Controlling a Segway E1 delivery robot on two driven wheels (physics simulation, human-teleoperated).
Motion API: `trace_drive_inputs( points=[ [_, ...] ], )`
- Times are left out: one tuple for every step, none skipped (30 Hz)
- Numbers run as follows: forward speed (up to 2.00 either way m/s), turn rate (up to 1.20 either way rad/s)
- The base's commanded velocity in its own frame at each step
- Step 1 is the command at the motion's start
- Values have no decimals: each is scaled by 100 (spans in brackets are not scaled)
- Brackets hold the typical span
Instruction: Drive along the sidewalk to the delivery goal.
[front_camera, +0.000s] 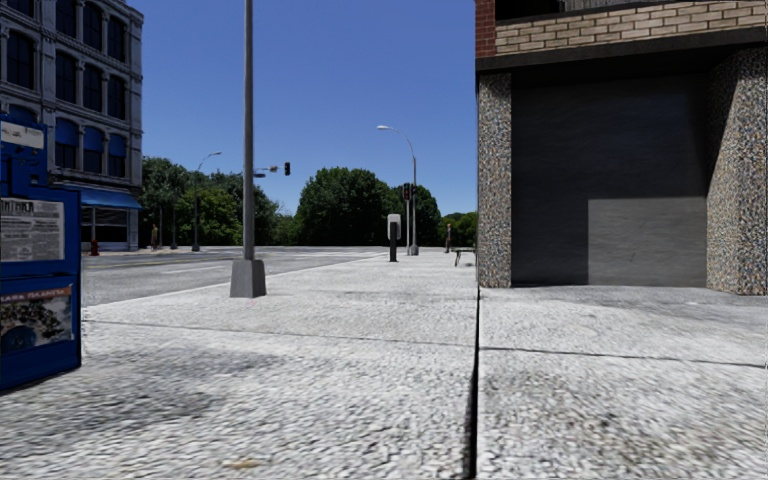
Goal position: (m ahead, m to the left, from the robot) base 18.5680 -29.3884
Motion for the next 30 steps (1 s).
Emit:
trace_drive_inputs(
  points=[
    [200, 0],
    [200, 0],
    [200, 0],
    [200, 0],
    [200, 0],
    [200, 0],
    [200, 0],
    [200, 0],
    [200, 0],
    [200, 0],
    [200, 0],
    [200, 0],
    [200, 0],
    [200, 0],
    [200, 0],
    [200, 0],
    [200, 0],
    [200, 0],
    [200, 0],
    [200, 0],
    [200, 0],
    [200, 0],
    [200, 0],
    [200, 0],
    [200, 0],
    [200, 0],
    [200, 0],
    [200, 0],
    [200, 0],
    [200, 0]
  ],
)
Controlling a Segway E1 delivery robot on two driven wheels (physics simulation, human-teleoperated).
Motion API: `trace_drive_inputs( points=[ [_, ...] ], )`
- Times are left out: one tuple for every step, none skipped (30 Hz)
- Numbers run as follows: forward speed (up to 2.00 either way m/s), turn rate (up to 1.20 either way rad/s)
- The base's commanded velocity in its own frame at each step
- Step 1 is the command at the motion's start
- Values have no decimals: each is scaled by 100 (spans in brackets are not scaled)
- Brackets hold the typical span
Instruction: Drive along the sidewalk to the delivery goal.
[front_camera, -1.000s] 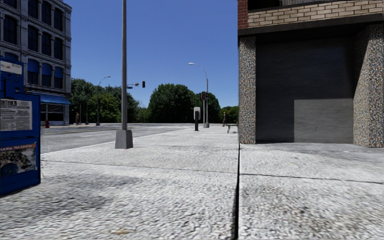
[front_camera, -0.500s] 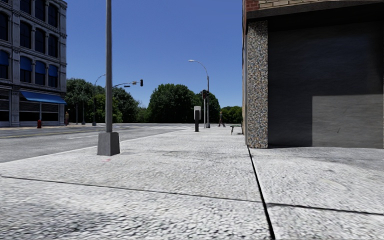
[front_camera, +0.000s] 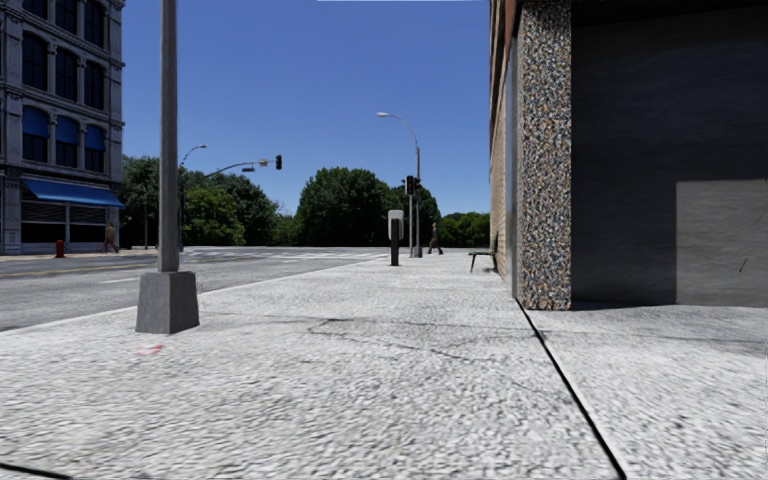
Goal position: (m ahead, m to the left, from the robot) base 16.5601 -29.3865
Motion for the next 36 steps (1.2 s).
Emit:
trace_drive_inputs(
  points=[
    [200, 0],
    [200, 0],
    [200, 0],
    [200, 0],
    [200, 0],
    [200, 0],
    [200, 0],
    [200, 0],
    [200, 0],
    [200, 0],
    [200, 0],
    [200, 0],
    [200, 0],
    [200, 0],
    [200, 0],
    [200, 0],
    [200, 0],
    [200, 0],
    [200, 0],
    [200, 0],
    [200, 0],
    [200, 0],
    [200, 0],
    [200, 0],
    [200, 0],
    [200, 0],
    [200, 0],
    [200, 0],
    [200, 0],
    [200, 0],
    [200, 0],
    [200, 0],
    [200, 0],
    [200, 0],
    [200, 0],
    [200, 0]
  ],
)
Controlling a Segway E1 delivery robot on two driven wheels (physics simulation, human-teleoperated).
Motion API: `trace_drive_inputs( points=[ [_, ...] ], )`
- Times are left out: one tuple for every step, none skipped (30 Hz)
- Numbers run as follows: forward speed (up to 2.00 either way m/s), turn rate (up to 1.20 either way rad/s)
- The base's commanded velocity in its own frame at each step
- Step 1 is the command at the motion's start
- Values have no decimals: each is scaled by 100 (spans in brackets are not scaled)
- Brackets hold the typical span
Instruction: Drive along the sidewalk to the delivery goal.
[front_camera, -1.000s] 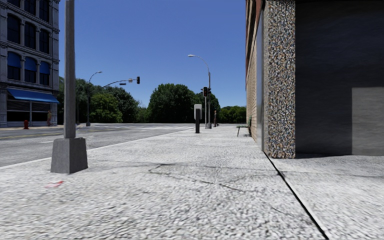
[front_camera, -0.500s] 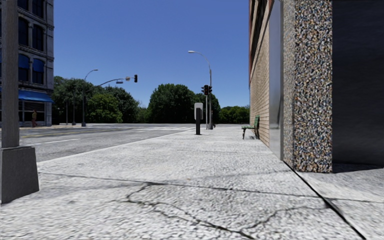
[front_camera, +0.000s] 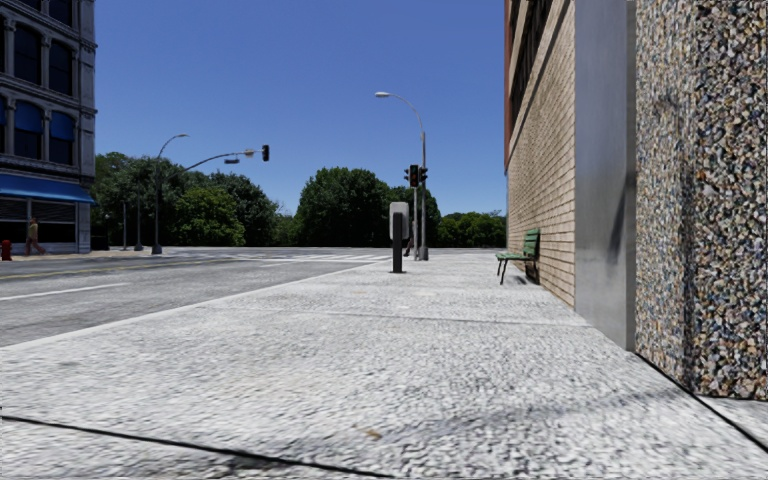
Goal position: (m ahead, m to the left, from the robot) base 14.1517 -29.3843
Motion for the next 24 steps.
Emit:
trace_drive_inputs(
  points=[
    [200, 0],
    [200, 0],
    [200, 0],
    [200, 0],
    [200, 0],
    [200, -5],
    [200, -12],
    [200, -12],
    [200, -20],
    [200, -26],
    [200, -30],
    [200, -41],
    [200, -66],
    [200, -79],
    [200, -79],
    [200, -82],
    [200, -84],
    [200, -92],
    [200, -96],
    [200, -98],
    [200, -97],
    [200, -97],
    [200, -52],
    [200, -10]
  ],
)
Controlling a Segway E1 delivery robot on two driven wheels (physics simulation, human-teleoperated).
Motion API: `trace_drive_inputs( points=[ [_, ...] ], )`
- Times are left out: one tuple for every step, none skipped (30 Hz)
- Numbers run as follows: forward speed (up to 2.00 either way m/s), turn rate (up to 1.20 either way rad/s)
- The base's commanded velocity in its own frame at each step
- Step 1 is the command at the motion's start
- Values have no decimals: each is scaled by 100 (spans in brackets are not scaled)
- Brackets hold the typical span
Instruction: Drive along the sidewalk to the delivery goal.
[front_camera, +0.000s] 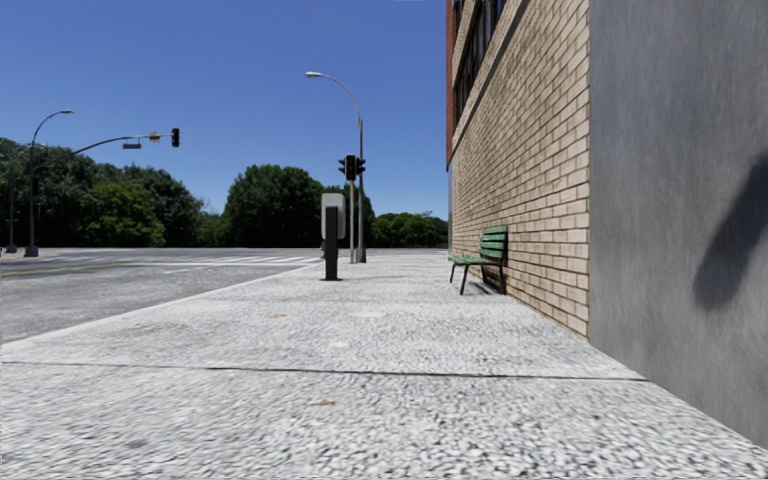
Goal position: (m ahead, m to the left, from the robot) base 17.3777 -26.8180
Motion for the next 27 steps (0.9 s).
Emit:
trace_drive_inputs(
  points=[
    [200, -5],
    [200, -1],
    [200, 0],
    [200, 0],
    [200, 0],
    [200, 0],
    [200, 0],
    [200, 0],
    [200, 0],
    [200, 0],
    [200, 0],
    [200, 0],
    [200, 0],
    [200, 0],
    [200, 0],
    [200, 83],
    [200, 120],
    [200, 120],
    [200, 120],
    [200, 68],
    [200, 17],
    [200, 9],
    [200, 9],
    [200, 5],
    [200, 0],
    [200, 0],
    [200, 0]
  ],
)
